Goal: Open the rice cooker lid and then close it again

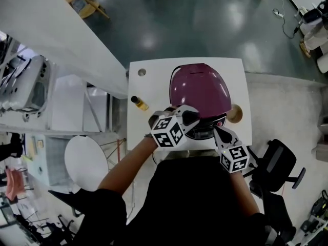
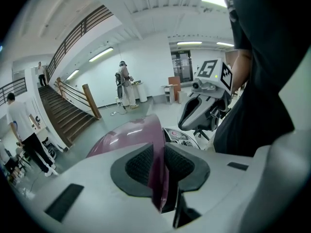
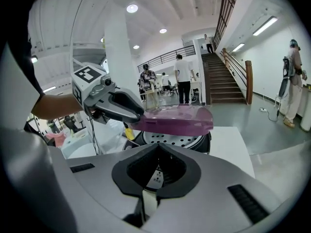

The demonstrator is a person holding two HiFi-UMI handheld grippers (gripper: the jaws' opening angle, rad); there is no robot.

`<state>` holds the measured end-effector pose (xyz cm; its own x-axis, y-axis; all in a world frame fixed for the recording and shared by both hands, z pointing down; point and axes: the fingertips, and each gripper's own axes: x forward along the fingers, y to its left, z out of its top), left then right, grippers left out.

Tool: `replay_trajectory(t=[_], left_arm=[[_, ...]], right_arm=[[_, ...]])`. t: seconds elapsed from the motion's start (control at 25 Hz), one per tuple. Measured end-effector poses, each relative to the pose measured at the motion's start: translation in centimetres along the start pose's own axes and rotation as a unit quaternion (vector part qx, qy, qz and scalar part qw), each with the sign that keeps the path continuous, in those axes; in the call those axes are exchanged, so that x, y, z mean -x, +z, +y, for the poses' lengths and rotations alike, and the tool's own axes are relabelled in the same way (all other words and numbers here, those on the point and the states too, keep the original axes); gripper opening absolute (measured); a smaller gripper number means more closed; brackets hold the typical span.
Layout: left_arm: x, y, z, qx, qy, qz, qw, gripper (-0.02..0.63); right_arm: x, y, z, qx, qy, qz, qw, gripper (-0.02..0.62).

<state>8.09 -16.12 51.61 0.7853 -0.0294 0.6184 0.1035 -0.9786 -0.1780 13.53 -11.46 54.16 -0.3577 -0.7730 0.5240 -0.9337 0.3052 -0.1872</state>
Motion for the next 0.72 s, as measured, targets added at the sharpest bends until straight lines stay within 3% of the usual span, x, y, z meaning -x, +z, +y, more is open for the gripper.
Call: replay_trajectory(t=[0.72], left_arm=[[-1.8, -2.0, -1.5, 0.009, -0.022, 0.009, 0.9997, 0.066]], right_arm=[[-0.2, 0.1, 0.0, -0.033, -0.012, -0.013, 0.999, 0.0]])
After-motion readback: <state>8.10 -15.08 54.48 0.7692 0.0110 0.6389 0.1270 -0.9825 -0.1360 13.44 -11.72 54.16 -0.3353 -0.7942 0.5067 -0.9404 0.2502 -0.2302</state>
